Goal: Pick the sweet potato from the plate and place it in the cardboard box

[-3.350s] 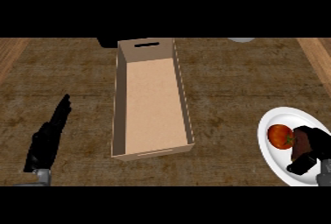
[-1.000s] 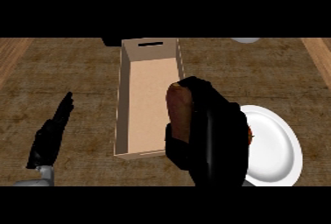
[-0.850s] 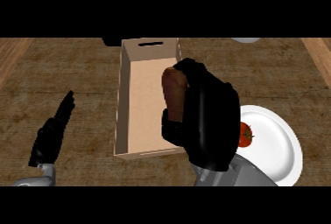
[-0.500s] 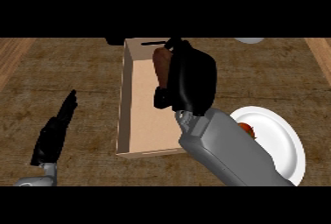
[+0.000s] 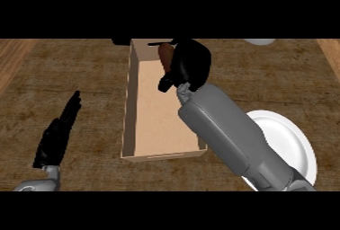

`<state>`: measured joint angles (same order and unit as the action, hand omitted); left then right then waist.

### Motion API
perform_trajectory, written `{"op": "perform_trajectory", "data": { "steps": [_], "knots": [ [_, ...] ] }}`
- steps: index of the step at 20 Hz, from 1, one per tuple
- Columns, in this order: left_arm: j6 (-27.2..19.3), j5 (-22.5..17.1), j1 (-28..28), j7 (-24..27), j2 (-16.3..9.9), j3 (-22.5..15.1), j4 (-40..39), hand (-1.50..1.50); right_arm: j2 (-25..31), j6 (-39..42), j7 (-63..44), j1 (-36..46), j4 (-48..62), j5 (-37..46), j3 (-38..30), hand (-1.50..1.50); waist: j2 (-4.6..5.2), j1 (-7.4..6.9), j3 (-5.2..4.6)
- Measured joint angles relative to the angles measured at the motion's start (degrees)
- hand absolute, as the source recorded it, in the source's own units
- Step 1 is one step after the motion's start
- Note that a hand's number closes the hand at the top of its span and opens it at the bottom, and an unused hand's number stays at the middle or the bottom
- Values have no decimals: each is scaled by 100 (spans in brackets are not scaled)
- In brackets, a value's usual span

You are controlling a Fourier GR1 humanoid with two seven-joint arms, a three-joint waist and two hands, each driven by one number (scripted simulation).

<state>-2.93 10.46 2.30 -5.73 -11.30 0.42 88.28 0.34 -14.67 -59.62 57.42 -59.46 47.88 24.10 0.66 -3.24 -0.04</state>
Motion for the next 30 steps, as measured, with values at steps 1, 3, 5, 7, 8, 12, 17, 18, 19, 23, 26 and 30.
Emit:
{"op": "perform_trajectory", "data": {
  "steps": [1,3,5,7,8,12,17,18,19,23,26,30],
  "knots": [
    [20,-8,-42,24,-11,3,19,0,-1,-110,40,58,205,-126,-53,-150,3,-15,0],
    [17,3,37,32,17,-4,-59,0,-2,-454,173,121,605,-331,-58,-150,14,-19,0],
    [13,12,102,-61,33,-16,-3,0,-5,-822,307,185,996,-555,5,-150,17,-37,1],
    [43,3,156,3,8,23,-111,0,-8,-1152,441,280,1318,-788,38,-150,23,-40,2],
    [29,23,191,-23,25,10,-125,0,-10,-1360,493,305,1407,-887,84,-150,24,-48,2],
    [47,10,97,18,6,36,-74,0,-11,-2323,816,305,1563,-984,-37,-150,19,-35,5],
    [33,-4,21,23,-8,99,-62,0,-7,-3396,1156,265,1459,-989,-403,-150,-11,78,6],
    [72,-53,21,51,-72,179,-92,0,-5,-3584,1253,202,1383,-1013,-476,-150,-16,106,7],
    [67,-64,19,47,-65,195,-100,0,-5,-3753,1380,153,1274,-1077,-585,-150,-19,132,9],
    [22,-53,-89,10,-53,233,-39,0,17,-4231,1653,-138,746,-1133,-886,-150,-63,255,8],
    [-23,-45,-195,45,-37,266,8,0,137,-4473,1762,-719,219,-1049,-1018,-150,-97,366,7],
    [-63,-38,-304,23,-13,302,21,0,445,-4529,1656,-1616,-832,-889,-1148,-150,-138,509,6]
  ]
}}
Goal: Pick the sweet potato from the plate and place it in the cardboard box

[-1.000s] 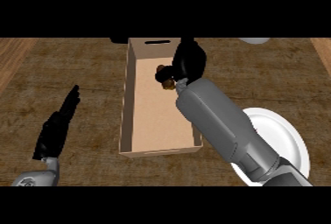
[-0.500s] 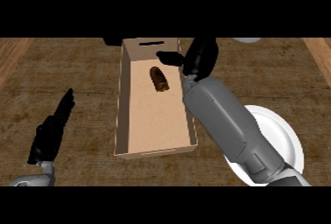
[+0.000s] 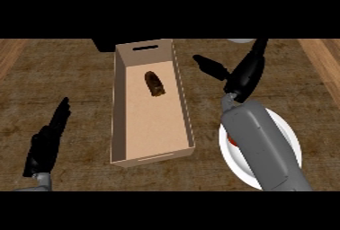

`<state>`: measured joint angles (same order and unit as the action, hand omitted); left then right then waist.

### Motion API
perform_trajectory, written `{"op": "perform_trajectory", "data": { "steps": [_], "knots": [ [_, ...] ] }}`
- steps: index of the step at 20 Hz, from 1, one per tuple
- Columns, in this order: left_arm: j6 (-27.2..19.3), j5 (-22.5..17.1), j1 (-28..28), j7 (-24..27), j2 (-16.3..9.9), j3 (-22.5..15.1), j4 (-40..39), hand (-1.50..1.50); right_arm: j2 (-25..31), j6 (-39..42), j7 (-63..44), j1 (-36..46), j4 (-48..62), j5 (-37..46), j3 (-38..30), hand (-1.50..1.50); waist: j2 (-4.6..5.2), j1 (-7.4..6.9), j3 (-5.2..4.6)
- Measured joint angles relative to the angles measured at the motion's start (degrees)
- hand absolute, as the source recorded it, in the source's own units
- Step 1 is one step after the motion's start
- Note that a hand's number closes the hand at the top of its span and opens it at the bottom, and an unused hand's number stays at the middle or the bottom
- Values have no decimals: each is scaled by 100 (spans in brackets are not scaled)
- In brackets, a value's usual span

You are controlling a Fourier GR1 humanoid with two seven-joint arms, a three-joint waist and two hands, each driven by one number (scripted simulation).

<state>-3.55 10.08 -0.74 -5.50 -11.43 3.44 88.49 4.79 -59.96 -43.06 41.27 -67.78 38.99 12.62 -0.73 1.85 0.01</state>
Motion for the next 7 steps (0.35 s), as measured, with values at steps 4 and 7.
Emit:
{"op": "perform_trajectory", "data": {
  "steps": [4,7],
  "knots": [
    [29,-45,-148,47,-35,69,70,0,473,141,-115,-1076,-1494,-54,-53,-150,-15,62,-1],
    [5,-9,-150,30,-24,66,96,0,916,315,-158,-1984,-2658,-248,-60,-150,-3,58,-1]
  ]
}}
